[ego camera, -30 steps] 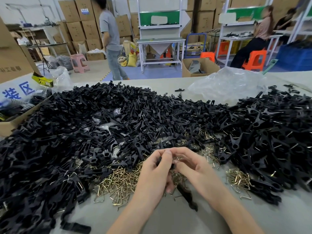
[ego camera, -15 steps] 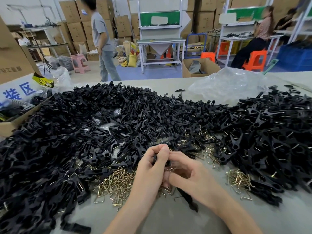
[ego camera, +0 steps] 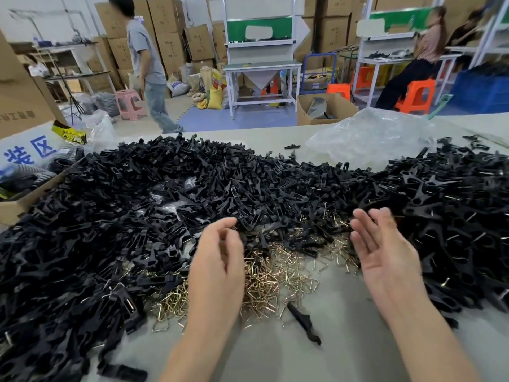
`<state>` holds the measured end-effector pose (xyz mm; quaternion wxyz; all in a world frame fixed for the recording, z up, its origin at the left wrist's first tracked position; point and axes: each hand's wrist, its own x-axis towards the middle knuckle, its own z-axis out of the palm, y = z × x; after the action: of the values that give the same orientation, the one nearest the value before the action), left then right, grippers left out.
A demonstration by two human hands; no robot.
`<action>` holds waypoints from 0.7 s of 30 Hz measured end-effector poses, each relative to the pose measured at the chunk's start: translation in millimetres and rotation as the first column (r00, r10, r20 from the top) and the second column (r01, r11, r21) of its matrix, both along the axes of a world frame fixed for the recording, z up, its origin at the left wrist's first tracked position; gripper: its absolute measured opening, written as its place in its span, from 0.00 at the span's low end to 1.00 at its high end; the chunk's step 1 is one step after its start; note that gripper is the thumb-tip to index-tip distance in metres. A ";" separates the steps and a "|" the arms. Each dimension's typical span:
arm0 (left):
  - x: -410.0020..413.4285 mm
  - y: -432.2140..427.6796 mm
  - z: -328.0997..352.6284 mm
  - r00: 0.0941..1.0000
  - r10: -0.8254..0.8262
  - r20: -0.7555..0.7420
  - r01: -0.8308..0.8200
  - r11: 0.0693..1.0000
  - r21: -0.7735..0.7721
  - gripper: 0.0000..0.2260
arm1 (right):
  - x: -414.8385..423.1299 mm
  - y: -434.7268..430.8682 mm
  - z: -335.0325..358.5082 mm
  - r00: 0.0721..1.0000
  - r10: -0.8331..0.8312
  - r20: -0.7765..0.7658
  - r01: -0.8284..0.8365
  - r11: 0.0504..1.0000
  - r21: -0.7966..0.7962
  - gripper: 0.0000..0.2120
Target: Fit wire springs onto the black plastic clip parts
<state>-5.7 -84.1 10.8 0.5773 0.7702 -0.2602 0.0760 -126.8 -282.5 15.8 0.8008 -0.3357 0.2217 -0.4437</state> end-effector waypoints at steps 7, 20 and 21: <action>48.0 23.4 -11.1 0.982 0.150 0.114 -0.188 0.840 0.508 0.19 | 17.4 32.4 -11.1 0.898 0.240 -0.369 -0.369 0.867 -0.333 0.11; 97.5 9.6 13.5 0.990 0.030 0.139 -0.132 0.558 0.819 0.17 | 19.6 35.8 -20.3 0.811 0.191 -0.553 -0.478 0.761 -0.439 0.13; 95.1 11.7 13.4 0.984 0.041 0.176 -0.166 0.588 0.792 0.16 | 19.7 35.7 -20.6 0.810 0.188 -0.555 -0.478 0.760 -0.440 0.13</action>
<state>89.4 -72.4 24.2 0.1434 0.9541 -0.2604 0.0374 -107.1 -246.8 -4.7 0.6532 -0.6891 0.2064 -0.2363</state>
